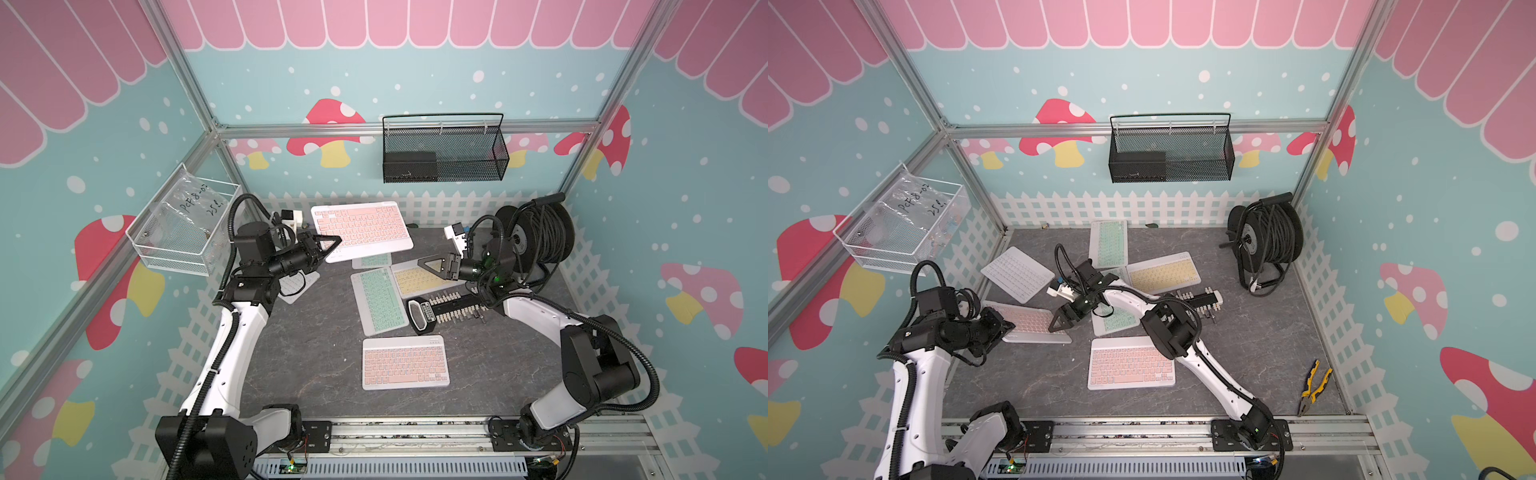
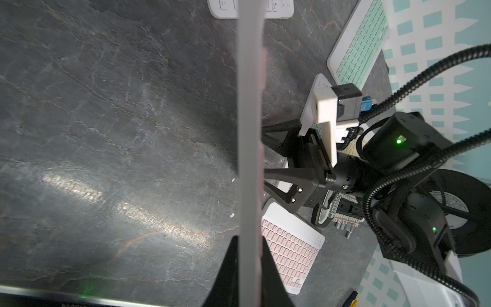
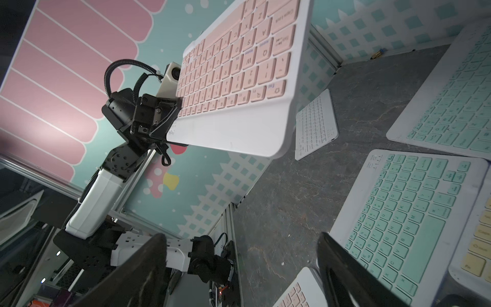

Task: Stack the numeric keypads
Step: Place the numeric keypad at the numeric keypad.

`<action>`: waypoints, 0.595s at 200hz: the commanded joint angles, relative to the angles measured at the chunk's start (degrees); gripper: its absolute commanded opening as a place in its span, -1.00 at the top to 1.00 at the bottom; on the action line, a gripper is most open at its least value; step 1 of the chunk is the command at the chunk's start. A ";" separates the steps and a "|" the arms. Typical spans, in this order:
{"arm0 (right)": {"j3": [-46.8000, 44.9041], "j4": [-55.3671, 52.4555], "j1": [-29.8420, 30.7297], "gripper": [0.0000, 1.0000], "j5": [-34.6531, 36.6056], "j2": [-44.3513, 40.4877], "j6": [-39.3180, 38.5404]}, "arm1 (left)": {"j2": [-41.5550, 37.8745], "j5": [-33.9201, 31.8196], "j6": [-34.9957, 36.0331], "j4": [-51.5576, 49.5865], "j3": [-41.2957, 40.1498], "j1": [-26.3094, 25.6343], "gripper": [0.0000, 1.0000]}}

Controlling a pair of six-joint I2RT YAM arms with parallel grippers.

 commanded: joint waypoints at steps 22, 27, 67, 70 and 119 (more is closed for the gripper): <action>-0.96 1.86 -0.68 -0.79 3.70 -4.90 4.37 | -0.42 -0.63 5.03 -3.26 4.27 -0.20 1.00; -0.87 1.88 -0.86 -0.80 4.11 -5.58 5.02 | -0.32 -0.60 5.56 -3.68 4.96 -0.25 1.00; -0.50 2.42 -2.29 -0.87 10.75 -14.03 8.57 | 0.61 3.51 7.86 -6.02 12.36 -0.24 1.00; -0.51 2.44 -2.52 -0.87 11.46 -14.89 8.79 | 0.72 4.13 7.96 -5.98 13.17 -0.21 1.00; -4.24 4.16 -11.27 -0.93 14.53 -26.62 14.88 | 3.83 17.32 8.16 -2.28 22.31 -0.60 1.00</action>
